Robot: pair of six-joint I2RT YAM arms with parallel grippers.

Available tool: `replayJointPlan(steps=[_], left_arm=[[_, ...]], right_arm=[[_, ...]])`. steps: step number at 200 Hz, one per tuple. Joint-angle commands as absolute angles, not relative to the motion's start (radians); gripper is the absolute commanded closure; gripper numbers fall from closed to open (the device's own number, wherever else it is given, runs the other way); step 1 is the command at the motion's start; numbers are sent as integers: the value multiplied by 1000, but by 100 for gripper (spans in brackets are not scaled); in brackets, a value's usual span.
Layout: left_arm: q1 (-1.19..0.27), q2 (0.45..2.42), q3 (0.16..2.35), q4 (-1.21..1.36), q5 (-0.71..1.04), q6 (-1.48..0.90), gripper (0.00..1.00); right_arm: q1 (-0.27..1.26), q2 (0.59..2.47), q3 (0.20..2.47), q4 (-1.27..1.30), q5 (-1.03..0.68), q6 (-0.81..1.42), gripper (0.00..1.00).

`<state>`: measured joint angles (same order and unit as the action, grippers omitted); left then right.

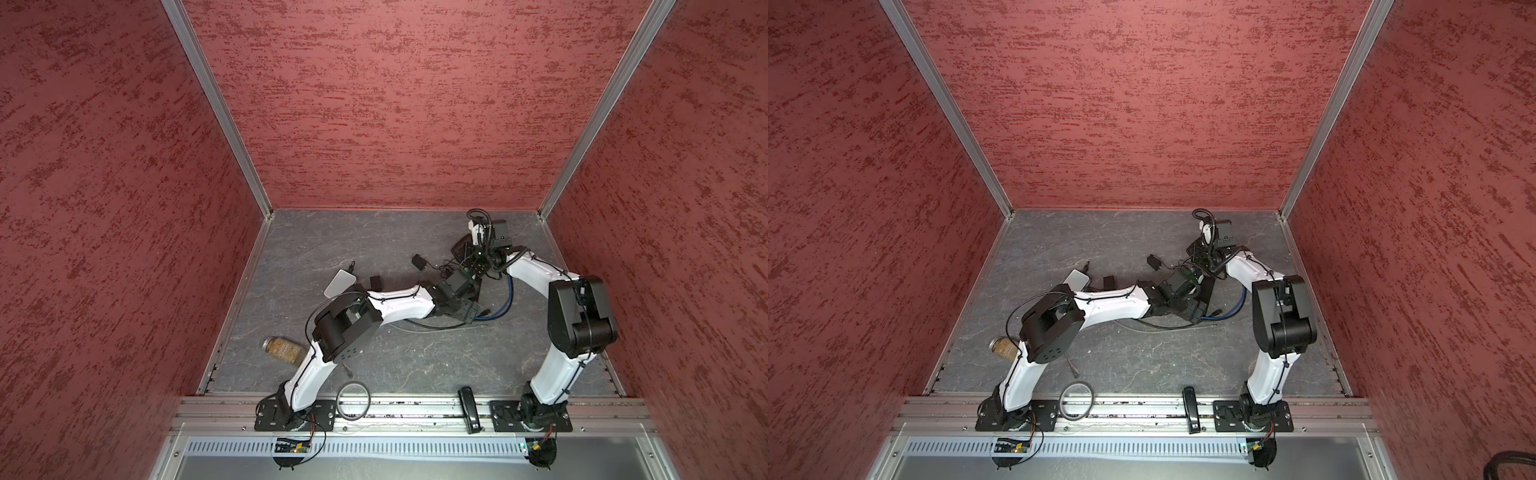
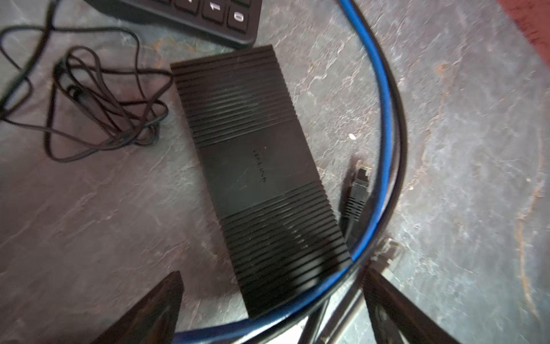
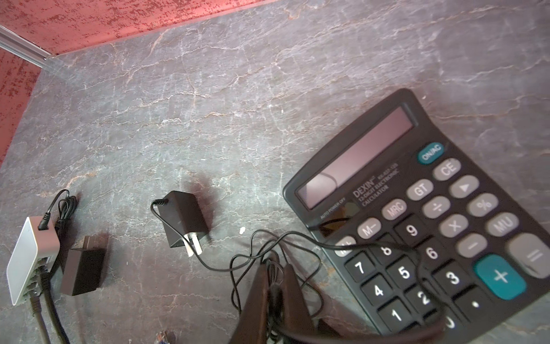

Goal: Insert the plug into the switch port

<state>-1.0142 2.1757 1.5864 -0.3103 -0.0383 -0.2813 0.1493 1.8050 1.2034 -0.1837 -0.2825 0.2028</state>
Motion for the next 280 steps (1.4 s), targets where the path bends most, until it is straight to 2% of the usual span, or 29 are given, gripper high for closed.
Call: replayJointPlan(steps=[1, 134, 149, 164, 174, 209, 250, 280], left_arm=[[-1020, 2216, 1642, -374, -65, -292, 4], [-1028, 2345, 1801, -469, -99, -277, 5], [-1030, 2348, 1800, -475, -116, -282, 10], [-1028, 2345, 1788, -481, -132, -279, 24], [-1029, 2337, 1775, -482, -141, -279, 29], [-1019, 2285, 1695, -440, -166, -277, 31], [-991, 2217, 1609, -414, -195, -228, 40], [-985, 2147, 1543, -366, -217, -160, 40]], right_arm=[[138, 1816, 1231, -164, -256, 186, 97], [128, 1841, 1223, -161, -258, 168, 98], [128, 1840, 1220, -159, -262, 170, 98], [128, 1840, 1216, -156, -264, 170, 98], [127, 1840, 1216, -156, -264, 170, 98], [127, 1840, 1218, -161, -263, 169, 98], [127, 1833, 1218, -171, -261, 167, 98], [127, 1828, 1215, -174, -257, 168, 98]])
